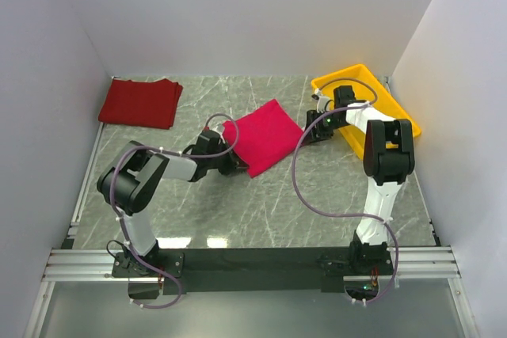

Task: Fold and stack the t-shirts
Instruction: Fold the tshirt, then neatly place the folded tshirt to the corner

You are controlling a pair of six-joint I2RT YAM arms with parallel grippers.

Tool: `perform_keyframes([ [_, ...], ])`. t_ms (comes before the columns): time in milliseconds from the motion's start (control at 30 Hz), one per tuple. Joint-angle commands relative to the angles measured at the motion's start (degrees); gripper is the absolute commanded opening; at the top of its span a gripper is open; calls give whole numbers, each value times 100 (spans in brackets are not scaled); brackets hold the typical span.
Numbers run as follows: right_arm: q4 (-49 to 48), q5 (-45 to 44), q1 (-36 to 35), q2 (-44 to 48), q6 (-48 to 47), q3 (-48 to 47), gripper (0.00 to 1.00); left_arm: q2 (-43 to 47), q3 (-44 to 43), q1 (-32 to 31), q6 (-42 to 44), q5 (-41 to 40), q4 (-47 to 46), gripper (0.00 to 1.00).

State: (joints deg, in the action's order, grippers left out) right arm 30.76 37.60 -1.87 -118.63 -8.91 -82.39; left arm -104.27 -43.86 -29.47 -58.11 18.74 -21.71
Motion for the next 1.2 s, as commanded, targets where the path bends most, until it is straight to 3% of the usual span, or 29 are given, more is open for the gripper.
perform_keyframes([
  [0,78,115,38,-143,38,-207,44,161,193,-67,203,218,176,1],
  [33,175,142,37,-160,12,-233,31,213,202,-76,221,218,220,1],
  [100,316,221,46,-161,-111,-286,19,258,219,-67,238,209,334,1],
  [133,438,212,38,-126,-172,-226,5,319,220,-67,273,209,387,1],
  [167,518,203,55,-73,-338,-173,0,372,254,-67,291,217,440,1],
  [500,1581,-8,55,1763,-1728,1874,0,1540,931,-173,274,253,1661,1],
  [567,1713,-60,64,2000,-1868,2165,11,1751,1045,-181,282,183,1845,5],
  [600,1748,-95,81,2106,-1930,2218,31,1926,1063,-190,308,139,1907,14],
  [667,1767,-183,160,2352,-2079,2289,50,2216,1037,-190,379,-28,2152,25],
  [700,1749,-236,335,2632,-2132,2280,55,2609,1011,-190,414,-220,2354,36],
  [733,1723,-288,388,2765,-2281,2193,65,2805,880,-190,519,-361,2556,39],
  [833,1696,-175,521,3143,-2702,1939,73,3535,642,-190,756,-880,3216,48],
  [933,1818,675,503,3154,-3246,1553,77,3852,396,-120,967,-1215,3472,54],
  [967,1837,974,486,2935,-3266,1420,75,3844,343,-16,1011,-1180,3437,54],
  [1033,2063,1564,285,2540,-3310,860,62,3704,351,117,1073,-918,3017,53],
  [1100,2205,1897,57,1784,-3075,358,34,3354,351,328,977,-733,2622,48],
  [1167,2320,2110,-155,1074,-2530,-346,24,3002,195,424,907,-477,1946,41],
])
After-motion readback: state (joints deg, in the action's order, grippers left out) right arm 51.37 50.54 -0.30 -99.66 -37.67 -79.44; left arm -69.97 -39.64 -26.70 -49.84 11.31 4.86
